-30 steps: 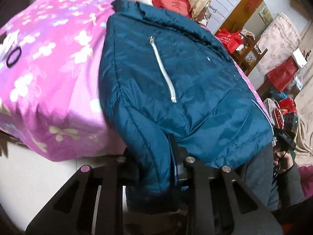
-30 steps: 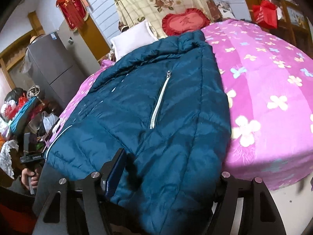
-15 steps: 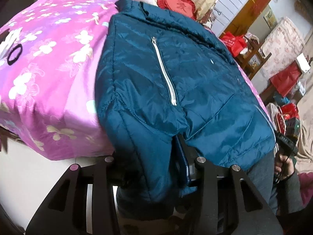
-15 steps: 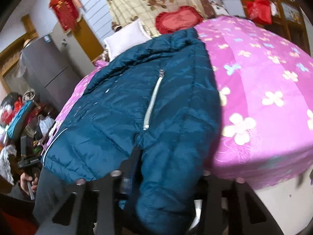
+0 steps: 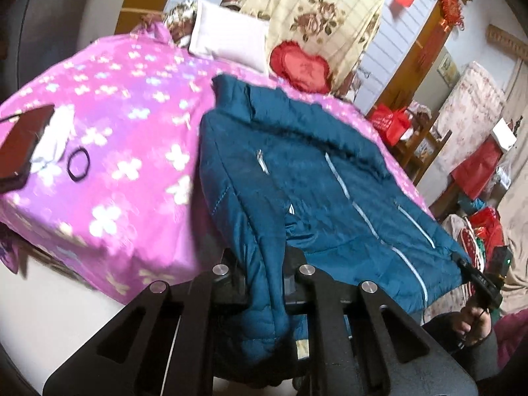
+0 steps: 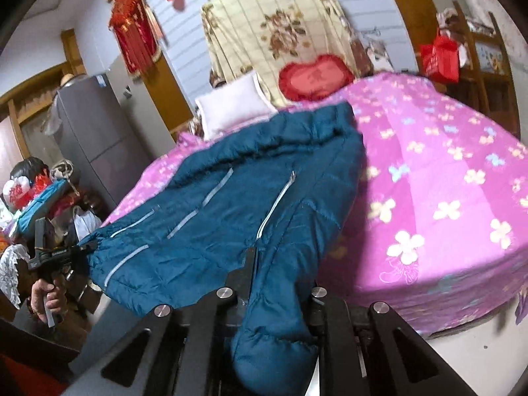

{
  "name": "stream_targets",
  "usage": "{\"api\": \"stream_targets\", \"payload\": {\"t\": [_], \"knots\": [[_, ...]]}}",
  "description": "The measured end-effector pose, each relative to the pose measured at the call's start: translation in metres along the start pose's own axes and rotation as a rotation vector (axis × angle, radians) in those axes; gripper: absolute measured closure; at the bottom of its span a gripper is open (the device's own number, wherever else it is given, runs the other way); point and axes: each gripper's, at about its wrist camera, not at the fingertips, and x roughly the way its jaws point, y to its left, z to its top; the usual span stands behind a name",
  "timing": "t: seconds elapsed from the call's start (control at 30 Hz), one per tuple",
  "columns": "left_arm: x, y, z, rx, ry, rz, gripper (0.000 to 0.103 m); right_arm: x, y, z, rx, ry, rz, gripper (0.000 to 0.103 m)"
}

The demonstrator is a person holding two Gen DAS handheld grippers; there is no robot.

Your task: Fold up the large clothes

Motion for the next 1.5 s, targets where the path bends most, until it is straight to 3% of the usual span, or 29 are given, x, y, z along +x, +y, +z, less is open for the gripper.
{"api": "stream_targets", "payload": {"t": [0.43,0.63,0.93,1.3,1.5], "knots": [[-0.084,-0.005,0.004,0.031,-0.136,-0.012,0.093,-0.069,0.049,0.003,-0.084,-0.064,-0.016,0.090],[-0.103,-0.012,0.011,0.043,-0.206,-0.023,0.093,-0.089,0.060,0.010,-0.085,-0.081,-0.025,0.090],[-0.048,-0.030,0.073,0.007,-0.278,0.082,0.093,-0.036,0.042,0.074,0.031,-0.040,-0.091,0.090],[0.013,-0.037,0.132,0.030,-0.297,0.183,0.093,0.027,0.035,0.126,-0.052,-0.170,-0.143,0.090],[0.056,-0.057,0.191,0.132,-0.361,0.245,0.093,0.074,0.020,0.168,-0.064,-0.266,-0.177,0.090]]}}
